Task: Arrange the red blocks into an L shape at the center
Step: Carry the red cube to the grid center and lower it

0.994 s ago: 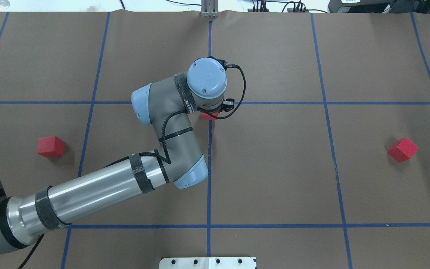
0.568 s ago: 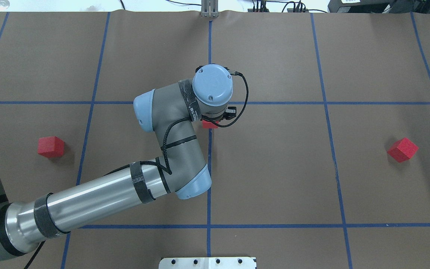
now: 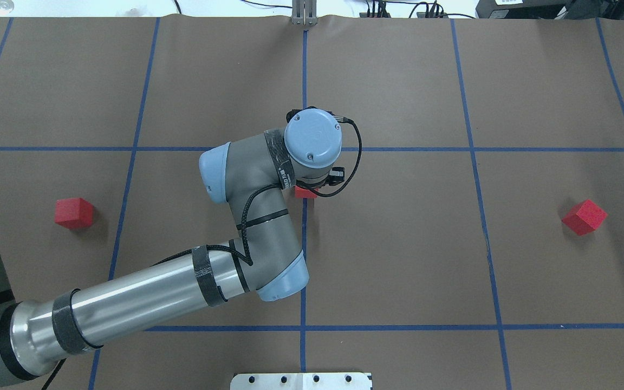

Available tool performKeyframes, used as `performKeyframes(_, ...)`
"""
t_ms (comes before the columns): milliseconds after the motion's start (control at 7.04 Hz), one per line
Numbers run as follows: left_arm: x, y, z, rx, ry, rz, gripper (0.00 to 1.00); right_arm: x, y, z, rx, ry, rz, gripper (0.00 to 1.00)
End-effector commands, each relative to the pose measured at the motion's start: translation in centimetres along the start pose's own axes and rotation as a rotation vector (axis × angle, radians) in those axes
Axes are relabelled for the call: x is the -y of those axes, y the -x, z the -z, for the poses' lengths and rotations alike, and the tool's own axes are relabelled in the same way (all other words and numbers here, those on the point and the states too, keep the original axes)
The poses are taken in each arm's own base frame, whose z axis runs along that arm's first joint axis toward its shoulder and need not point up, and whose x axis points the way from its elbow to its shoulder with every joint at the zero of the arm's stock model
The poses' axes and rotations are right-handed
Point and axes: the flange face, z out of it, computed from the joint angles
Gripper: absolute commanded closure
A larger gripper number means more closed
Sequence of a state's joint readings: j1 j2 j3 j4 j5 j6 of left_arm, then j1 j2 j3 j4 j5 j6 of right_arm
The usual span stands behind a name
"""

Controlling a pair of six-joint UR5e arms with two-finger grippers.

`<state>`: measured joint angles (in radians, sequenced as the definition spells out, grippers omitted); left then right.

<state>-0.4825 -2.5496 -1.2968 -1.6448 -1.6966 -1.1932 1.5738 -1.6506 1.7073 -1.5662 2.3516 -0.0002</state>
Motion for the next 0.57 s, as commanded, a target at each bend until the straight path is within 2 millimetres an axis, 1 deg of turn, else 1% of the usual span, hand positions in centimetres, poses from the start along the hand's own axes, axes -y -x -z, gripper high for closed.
performKeyframes(0, -0.71, 0.22, -0.78, 0.009, 0.01, -0.001, 1.0, -0.01, -0.02, -0.05, 0.003, 0.001, -0.001, 0.01)
performKeyframes(142, -0.9, 0.47, -1.08, 0.013, 0.013, -0.002, 1.0, -0.01, -0.04, -0.05, 0.002, 0.001, -0.001, 0.01)
performKeyframes(284, -0.91, 0.43, -0.94, 0.011, 0.012, -0.002, 1.0, 0.0, 0.01, -0.1, 0.002, 0.002, 0.0, 0.01)
performKeyframes(426, -0.94, 0.35, -0.72, 0.005, 0.013, -0.006, 0.03, -0.02, -0.09, -0.11, 0.002, 0.002, -0.001, 0.01)
